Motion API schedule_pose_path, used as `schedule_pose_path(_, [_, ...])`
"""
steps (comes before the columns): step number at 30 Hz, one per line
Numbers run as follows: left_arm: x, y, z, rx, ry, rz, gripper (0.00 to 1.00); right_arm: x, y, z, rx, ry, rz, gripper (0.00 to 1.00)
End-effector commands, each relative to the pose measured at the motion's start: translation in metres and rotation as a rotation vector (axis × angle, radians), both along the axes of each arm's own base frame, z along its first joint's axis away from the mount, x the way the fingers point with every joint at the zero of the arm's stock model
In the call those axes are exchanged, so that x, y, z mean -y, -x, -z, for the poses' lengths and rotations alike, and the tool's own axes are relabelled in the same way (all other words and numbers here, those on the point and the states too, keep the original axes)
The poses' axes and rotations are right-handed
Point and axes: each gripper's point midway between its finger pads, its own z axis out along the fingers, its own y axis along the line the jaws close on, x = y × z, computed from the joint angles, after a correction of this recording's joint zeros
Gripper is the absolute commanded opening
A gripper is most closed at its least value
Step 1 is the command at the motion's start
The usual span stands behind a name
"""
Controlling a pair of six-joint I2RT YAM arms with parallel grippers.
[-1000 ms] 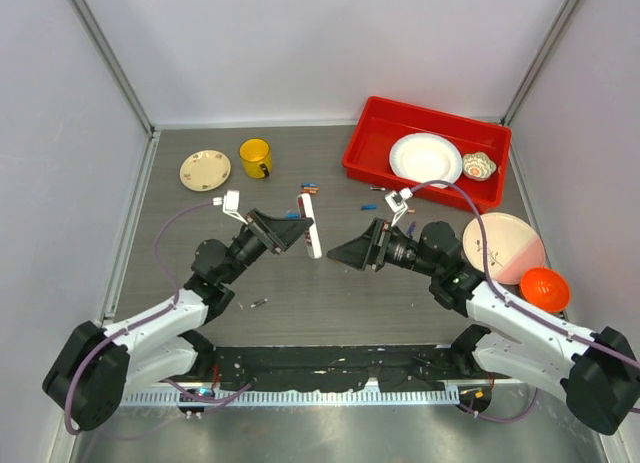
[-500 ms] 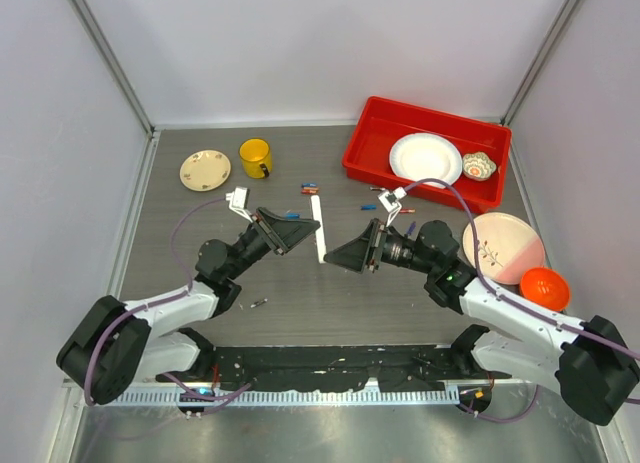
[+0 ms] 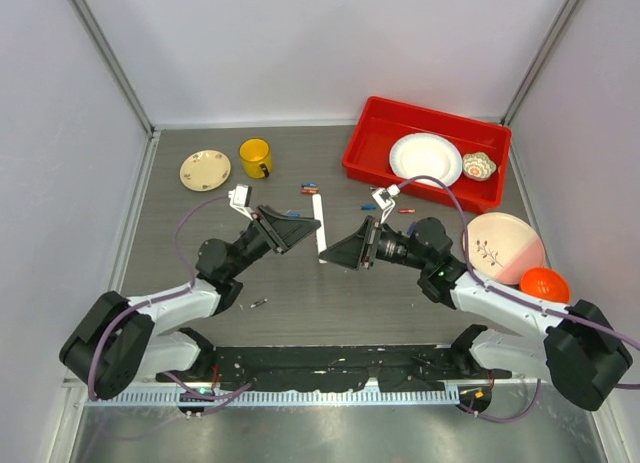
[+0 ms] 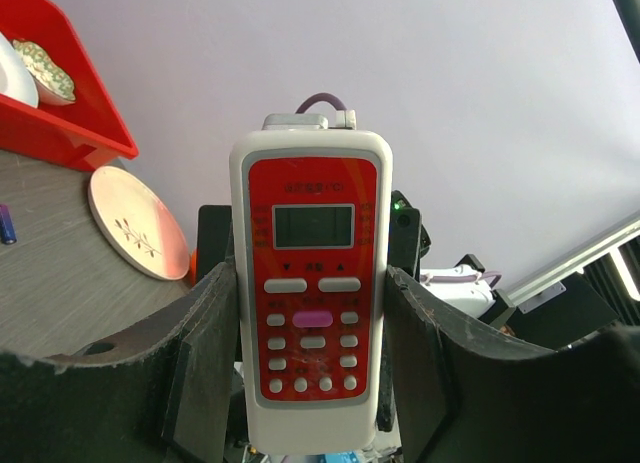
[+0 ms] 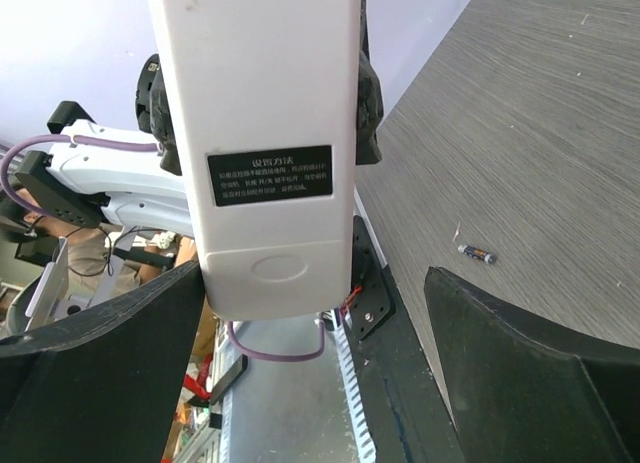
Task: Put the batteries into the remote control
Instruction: Turn over the remote control.
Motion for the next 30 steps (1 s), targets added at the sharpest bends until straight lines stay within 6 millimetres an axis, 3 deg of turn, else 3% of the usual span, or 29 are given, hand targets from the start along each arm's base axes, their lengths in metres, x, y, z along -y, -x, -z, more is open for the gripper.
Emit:
schedule_pose_path(1, [-0.002,0.007,-0.031,0.094,0.076,0.024,0.0,-0.005,-0.002,-0.04,0.091,-0.106,-0.03,0.95])
schedule_pose_path(7, [-0.001,0.006,-0.03,0.093,0.083,0.026,0.0,-0.009,-0.001,-0.04,0.09,-0.106,-0.048,0.88])
schedule_pose_path(13, [-0.001,0.006,-0.03,0.097,0.092,0.028,0.0,-0.01,0.007,-0.038,0.083,-0.112,-0.101,0.64])
schedule_pose_path(21, [-0.003,0.009,-0.035,0.112,0.101,0.028,0.0,-0.011,0.016,-0.027,0.07,-0.103,-0.15,0.46])
schedule_pose_path(24, [-0.003,0.008,-0.032,0.103,0.093,0.027,0.03,-0.009,0.018,-0.029,0.082,-0.104,-0.151,0.34])
schedule_pose_path(25, [-0.002,0.007,-0.029,0.095,0.08,0.025,0.31,-0.008,0.018,-0.029,0.085,-0.095,-0.147,0.29])
schedule_pose_path(26, [0.0,0.003,-0.021,0.062,0.05,0.022,0.51,-0.008,0.016,-0.033,0.147,-0.08,-0.137,0.28])
schedule_pose_path(27, [0.001,0.001,-0.021,0.058,0.037,0.014,0.65,-0.007,0.012,-0.017,0.097,0.0,-0.115,0.26])
schedule_pose_path(28, [0.001,-0.002,-0.017,0.057,0.004,-0.005,0.81,-0.002,0.013,-0.022,0.139,0.027,-0.095,0.25])
schedule_pose_path(29, [0.003,-0.012,0.005,-0.027,-0.07,-0.033,0.91,-0.001,0.009,-0.031,0.177,0.055,-0.071,0.24])
schedule_pose_path(30, [0.0,-0.013,0.0,-0.024,-0.092,-0.055,0.99,0.005,0.004,-0.006,0.18,0.19,-0.041,0.23])
